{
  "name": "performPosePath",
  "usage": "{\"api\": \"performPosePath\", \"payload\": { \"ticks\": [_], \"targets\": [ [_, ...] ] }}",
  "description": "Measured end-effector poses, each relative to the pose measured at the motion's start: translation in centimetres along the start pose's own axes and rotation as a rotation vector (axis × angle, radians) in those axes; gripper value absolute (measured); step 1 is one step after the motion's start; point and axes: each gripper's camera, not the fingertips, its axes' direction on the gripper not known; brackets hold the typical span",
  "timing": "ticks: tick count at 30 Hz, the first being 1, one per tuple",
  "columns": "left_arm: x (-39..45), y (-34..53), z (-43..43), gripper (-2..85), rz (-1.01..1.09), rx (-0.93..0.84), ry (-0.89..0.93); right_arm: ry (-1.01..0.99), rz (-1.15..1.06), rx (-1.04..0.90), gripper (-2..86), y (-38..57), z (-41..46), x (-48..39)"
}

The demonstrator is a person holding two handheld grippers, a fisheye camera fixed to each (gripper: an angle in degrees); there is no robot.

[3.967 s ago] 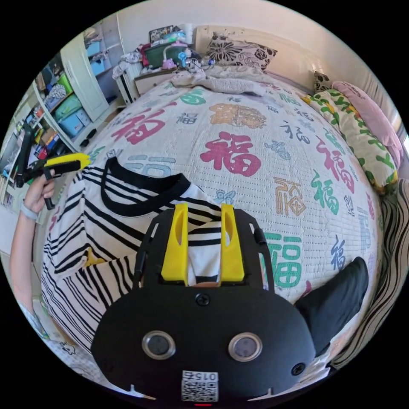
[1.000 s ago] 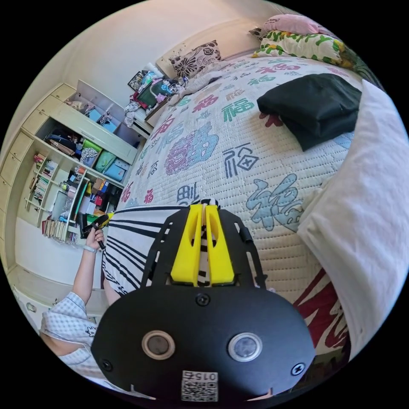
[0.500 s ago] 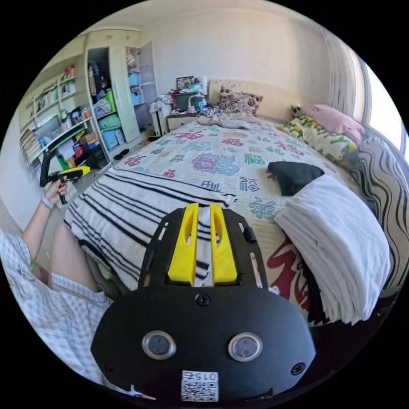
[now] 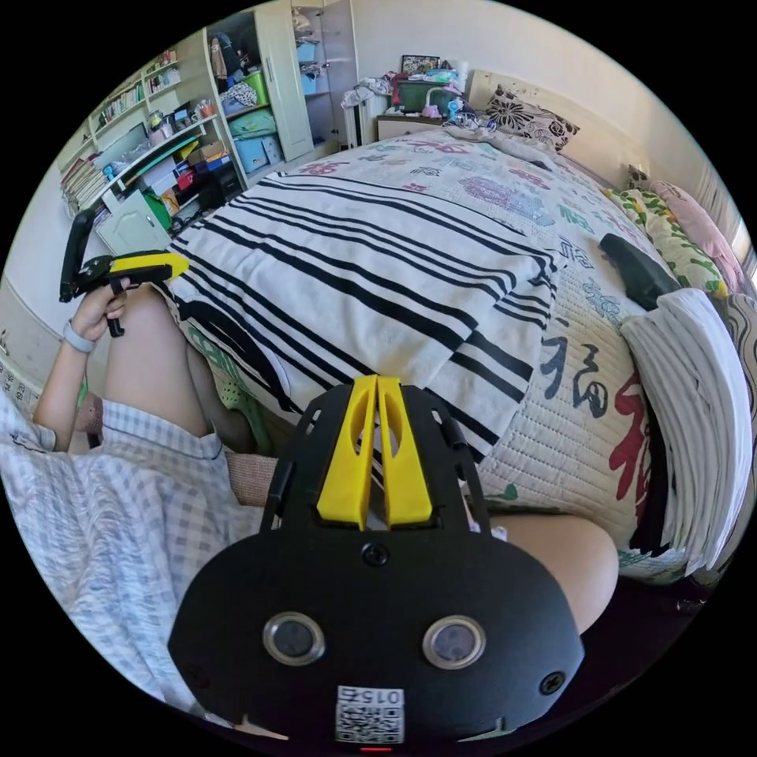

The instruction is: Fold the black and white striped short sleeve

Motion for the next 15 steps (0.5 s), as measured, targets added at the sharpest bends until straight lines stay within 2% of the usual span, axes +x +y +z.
{"api": "performPosePath", "payload": {
  "ticks": [5, 10, 13, 15],
  "targets": [
    [0.1, 1.2, -1.1, 4.5, -0.043, 0.032, -0.01, 0.03, -0.006, 0.0, -0.4, -2.0, 0.6, -2.6],
    [-4.9, 6.8, -5.8, 8.8, -0.305, 0.182, -0.025, 0.063, -0.106, 0.028, 5.0, -6.7, -0.4, -5.5],
    [-8.0, 10.2, -6.8, 9.9, -0.421, 0.195, -0.09, -0.015, -0.17, 0.069, 5.9, -12.2, -0.6, -7.5],
    [-9.9, 11.5, -6.1, 10.8, -0.455, 0.182, -0.013, -0.036, -0.24, 0.078, 7.3, -17.6, 0.2, -10.0]
  ]
}}
